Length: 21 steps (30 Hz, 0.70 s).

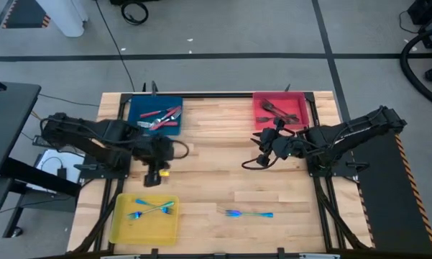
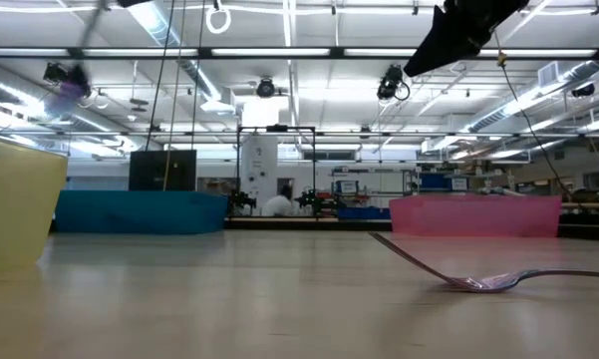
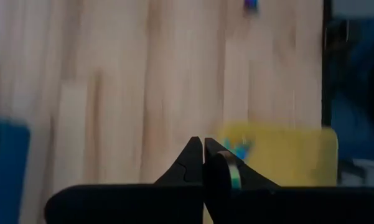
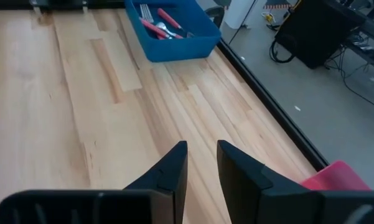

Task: Sort silverware by color (type)
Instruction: Put the blue fork into the yellow bin

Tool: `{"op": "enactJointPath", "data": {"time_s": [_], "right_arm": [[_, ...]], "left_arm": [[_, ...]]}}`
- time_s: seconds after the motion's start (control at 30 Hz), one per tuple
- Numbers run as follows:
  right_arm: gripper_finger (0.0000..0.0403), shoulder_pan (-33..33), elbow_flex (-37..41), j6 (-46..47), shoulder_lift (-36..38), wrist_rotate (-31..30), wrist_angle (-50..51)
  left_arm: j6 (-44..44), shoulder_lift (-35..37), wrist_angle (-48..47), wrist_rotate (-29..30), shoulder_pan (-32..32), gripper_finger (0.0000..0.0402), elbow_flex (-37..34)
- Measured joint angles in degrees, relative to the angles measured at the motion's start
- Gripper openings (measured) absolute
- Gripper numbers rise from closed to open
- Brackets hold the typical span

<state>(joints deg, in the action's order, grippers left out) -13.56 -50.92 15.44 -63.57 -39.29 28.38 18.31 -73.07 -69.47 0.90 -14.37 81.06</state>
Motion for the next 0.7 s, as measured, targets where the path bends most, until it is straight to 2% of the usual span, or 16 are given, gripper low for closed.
{"op": "enactJointPath", "data": {"time_s": [0.2, 0.37, 0.5, 0.7], "right_arm": [[0.0094, 1.4, 0.0, 0.0, 0.0, 0.0, 0.4], [0.0094, 2.4, 0.0, 0.0, 0.0, 0.1, 0.5], [0.0094, 2.4, 0.0, 0.0, 0.0, 0.3, 1.3], [0.0094, 2.5, 0.0, 0.0, 0.0, 0.4, 3.9]], "left_arm": [[9.8, 0.0, -4.0, -3.9, -6.9, 0.0003, 0.0], [17.8, 0.0, -7.5, -5.2, -13.5, 0.0003, -0.2], [22.4, 0.0, -8.1, -5.2, -17.9, 0.0004, -3.1], [25.0, 0.0, -8.0, -8.1, -18.0, 0.0004, -9.1]]}}
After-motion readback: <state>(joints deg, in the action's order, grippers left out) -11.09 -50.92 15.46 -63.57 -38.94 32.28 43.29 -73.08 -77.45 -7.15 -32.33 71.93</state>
